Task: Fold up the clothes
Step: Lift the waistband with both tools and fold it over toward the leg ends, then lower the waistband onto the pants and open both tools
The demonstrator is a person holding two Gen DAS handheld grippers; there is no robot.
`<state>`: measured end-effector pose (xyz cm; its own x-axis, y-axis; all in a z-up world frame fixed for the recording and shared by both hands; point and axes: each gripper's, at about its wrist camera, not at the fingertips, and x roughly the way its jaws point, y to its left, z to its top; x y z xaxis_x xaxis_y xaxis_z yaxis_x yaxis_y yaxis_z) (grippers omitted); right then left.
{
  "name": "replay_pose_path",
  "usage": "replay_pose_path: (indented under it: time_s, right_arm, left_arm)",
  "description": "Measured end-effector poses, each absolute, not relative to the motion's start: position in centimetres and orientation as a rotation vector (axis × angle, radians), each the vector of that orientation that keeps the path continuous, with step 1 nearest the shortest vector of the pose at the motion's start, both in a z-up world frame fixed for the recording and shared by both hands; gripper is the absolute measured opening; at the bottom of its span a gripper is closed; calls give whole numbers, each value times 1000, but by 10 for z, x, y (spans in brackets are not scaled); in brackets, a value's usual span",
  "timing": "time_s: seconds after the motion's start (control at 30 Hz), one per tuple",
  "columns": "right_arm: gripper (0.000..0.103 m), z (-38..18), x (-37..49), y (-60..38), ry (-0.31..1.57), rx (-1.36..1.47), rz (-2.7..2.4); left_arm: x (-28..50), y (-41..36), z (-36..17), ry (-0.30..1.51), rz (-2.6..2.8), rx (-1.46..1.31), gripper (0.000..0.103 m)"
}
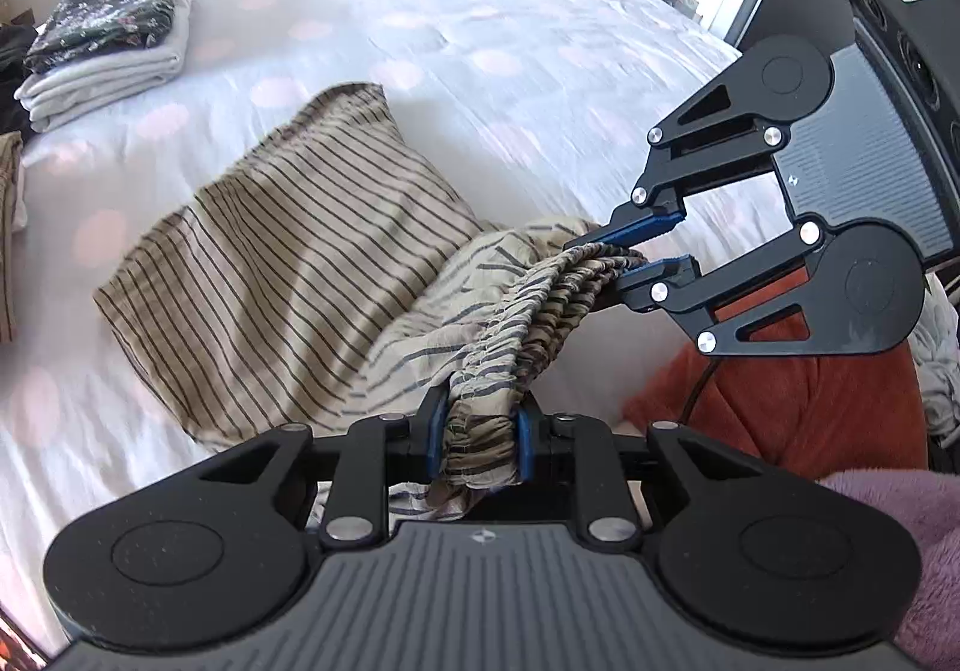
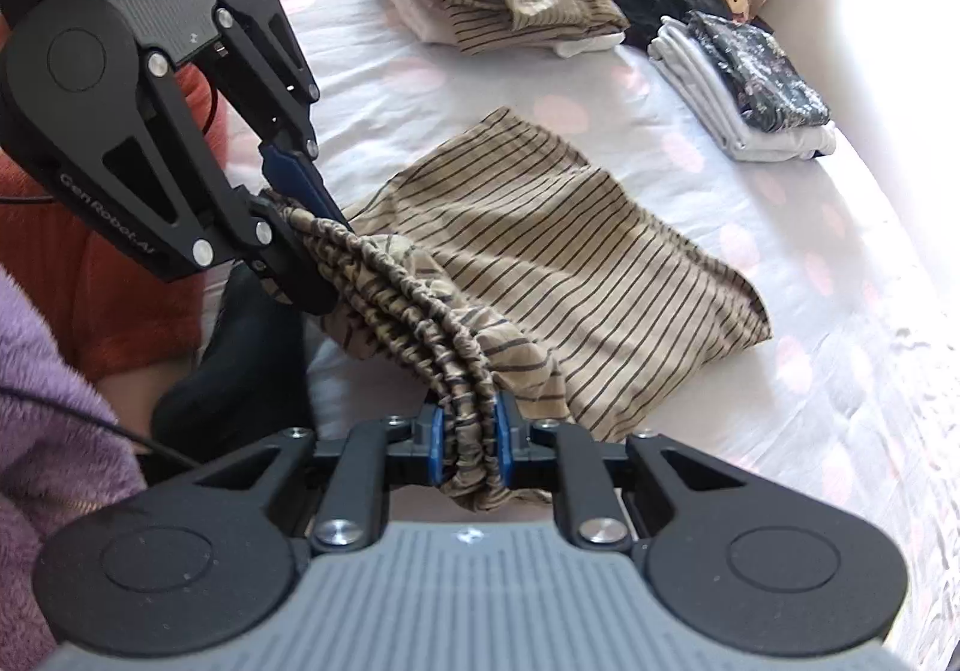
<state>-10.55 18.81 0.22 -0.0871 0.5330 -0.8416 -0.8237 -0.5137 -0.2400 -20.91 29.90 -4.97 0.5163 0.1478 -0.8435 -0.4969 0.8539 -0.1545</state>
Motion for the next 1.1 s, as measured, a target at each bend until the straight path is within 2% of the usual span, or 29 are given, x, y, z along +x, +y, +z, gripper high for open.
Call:
replay_pose_path:
  time_s: [0.3, 0.5, 0.6, 0.7, 0.9, 1.1]
  right_arm:
    - [19, 12, -96, 235, 316, -1127, 1752]
    - [19, 5, -86, 291, 323, -1082, 1746]
    - [20, -4, -78, 322, 346, -1072, 1742]
    - [20, -19, -70, 355, 382, -1073, 1736]
    - [21, -57, -55, 407, 481, -1039, 1733]
    - [24, -95, -49, 440, 562, -994, 1725]
  left_arm:
    - [-212, 350, -37, 868, 468, -440, 34]
    - [-213, 397, -40, 824, 506, -495, 35]
    - [-209, 426, -52, 821, 518, -522, 37]
    - [-205, 453, -68, 828, 538, -552, 44]
    - [-203, 503, -106, 836, 584, -625, 45]
    - [-209, 529, -142, 818, 674, -704, 51]
